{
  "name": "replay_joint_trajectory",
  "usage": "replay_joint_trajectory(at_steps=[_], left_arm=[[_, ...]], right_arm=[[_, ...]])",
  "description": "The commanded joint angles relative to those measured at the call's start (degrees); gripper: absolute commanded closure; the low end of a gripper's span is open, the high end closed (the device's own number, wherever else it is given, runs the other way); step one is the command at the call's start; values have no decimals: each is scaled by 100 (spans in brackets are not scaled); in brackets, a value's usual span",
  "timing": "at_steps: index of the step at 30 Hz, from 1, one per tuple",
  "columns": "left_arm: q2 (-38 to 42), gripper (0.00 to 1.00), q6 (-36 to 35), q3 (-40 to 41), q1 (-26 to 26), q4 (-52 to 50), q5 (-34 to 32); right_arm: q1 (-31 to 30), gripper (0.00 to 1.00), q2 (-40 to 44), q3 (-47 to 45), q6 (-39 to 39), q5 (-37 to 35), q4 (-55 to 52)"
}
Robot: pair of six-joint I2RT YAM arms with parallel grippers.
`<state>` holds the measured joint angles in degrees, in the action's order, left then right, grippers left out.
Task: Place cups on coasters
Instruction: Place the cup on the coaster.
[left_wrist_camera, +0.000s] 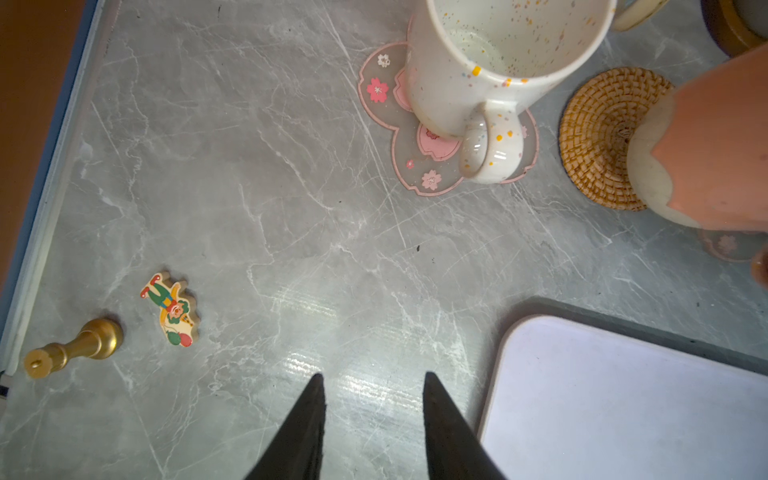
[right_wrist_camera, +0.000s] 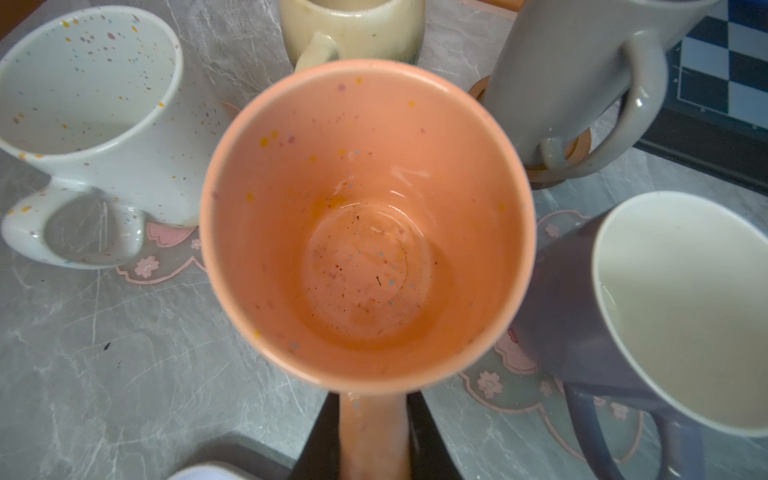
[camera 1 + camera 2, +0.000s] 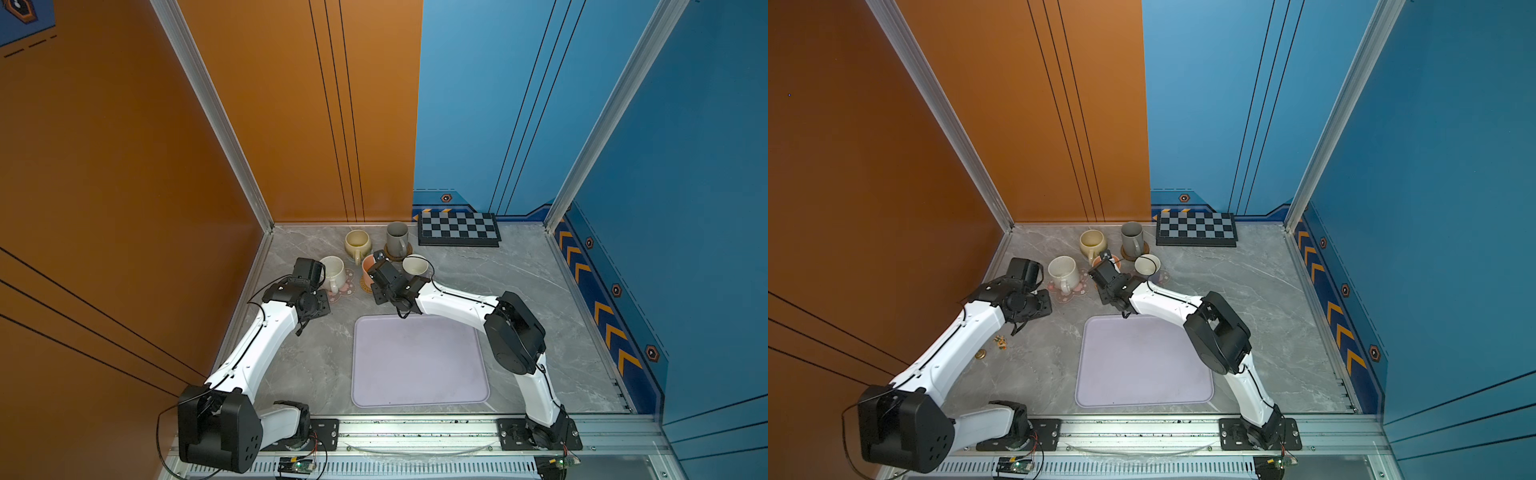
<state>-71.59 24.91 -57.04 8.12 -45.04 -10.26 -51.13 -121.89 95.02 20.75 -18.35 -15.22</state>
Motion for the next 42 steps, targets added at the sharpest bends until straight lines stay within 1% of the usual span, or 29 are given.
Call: replay_joint_trajectory(at_steps=[1, 12, 17, 22, 30, 42], left_arm=[[-81, 60, -96, -150, -80, -117, 75], [-276, 60, -135, -161, -193, -109, 128], [-353, 60, -135, -163, -204, -107, 190], [-255, 60, -144, -163, -214, -111, 190], [-119, 60, -153, -79, -250, -114, 192], [-151, 60, -161, -54, -276, -111, 202]], right_arm=[[67, 100, -12, 353, -98, -362, 500], [76, 100, -175, 535, -211, -596, 611], [79, 100, -250, 593, -274, -594, 704], [8, 100, -325, 614, -411, -573, 820], [-9, 100, -465, 719, -414, -612, 756], [-7, 100, -622, 754, -385, -587, 761]])
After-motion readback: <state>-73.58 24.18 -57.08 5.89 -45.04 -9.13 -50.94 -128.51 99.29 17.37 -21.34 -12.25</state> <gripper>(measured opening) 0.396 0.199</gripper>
